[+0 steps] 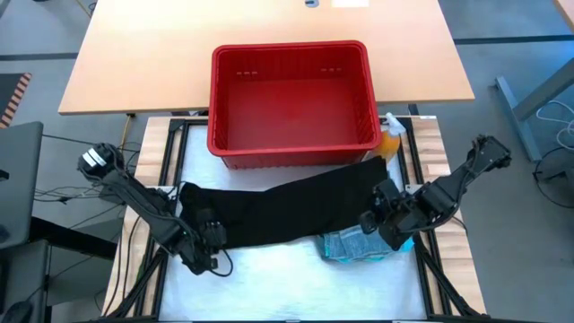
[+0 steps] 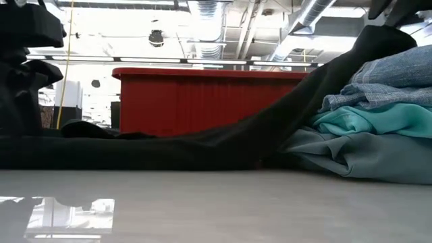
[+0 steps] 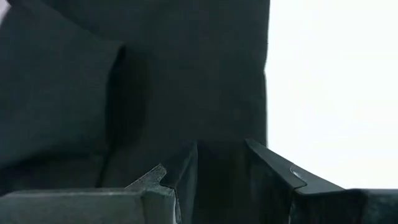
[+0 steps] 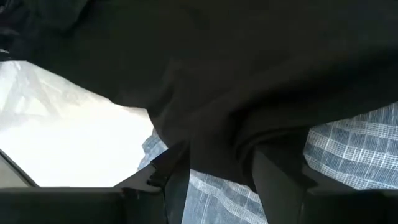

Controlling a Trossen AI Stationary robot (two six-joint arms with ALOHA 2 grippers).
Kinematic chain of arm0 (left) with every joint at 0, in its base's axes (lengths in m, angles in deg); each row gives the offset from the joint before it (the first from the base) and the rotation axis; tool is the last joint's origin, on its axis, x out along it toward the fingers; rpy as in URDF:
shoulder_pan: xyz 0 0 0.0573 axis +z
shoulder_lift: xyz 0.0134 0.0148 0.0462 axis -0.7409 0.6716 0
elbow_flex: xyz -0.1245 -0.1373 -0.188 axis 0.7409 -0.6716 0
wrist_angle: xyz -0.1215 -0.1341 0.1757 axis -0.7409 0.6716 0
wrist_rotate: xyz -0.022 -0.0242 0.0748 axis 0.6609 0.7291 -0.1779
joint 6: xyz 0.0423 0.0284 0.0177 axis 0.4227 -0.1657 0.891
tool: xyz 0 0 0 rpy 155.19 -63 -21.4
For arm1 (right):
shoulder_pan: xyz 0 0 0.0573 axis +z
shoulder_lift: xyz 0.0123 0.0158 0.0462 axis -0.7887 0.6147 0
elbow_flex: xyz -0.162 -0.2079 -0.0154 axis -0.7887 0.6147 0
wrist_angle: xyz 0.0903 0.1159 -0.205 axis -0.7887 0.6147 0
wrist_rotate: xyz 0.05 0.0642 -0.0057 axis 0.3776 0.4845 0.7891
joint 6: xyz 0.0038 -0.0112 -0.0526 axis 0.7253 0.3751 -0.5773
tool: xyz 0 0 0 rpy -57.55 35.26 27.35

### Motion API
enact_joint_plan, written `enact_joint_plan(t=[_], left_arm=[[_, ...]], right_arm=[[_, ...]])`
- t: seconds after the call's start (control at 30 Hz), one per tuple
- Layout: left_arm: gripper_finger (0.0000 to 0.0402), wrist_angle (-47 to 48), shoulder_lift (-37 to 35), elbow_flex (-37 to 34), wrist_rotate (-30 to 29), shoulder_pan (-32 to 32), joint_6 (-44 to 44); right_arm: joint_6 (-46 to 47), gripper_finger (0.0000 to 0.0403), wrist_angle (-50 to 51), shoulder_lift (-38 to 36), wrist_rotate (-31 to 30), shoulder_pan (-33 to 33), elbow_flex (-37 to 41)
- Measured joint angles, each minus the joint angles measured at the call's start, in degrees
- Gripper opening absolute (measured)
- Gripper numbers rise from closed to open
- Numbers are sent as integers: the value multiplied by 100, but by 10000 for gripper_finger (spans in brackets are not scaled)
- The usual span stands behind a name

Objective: Fold Laundry from Bin
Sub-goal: Fold the black shirt

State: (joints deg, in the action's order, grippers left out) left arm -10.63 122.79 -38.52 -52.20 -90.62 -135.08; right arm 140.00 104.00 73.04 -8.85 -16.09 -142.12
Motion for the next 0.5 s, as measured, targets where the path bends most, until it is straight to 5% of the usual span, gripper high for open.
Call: enact_joint_plan(t=[0.5], left_arm=[[119, -213, 147, -2, 91, -2, -9]], right_arm=[[-48, 70, 368, 0, -130, -1, 0]])
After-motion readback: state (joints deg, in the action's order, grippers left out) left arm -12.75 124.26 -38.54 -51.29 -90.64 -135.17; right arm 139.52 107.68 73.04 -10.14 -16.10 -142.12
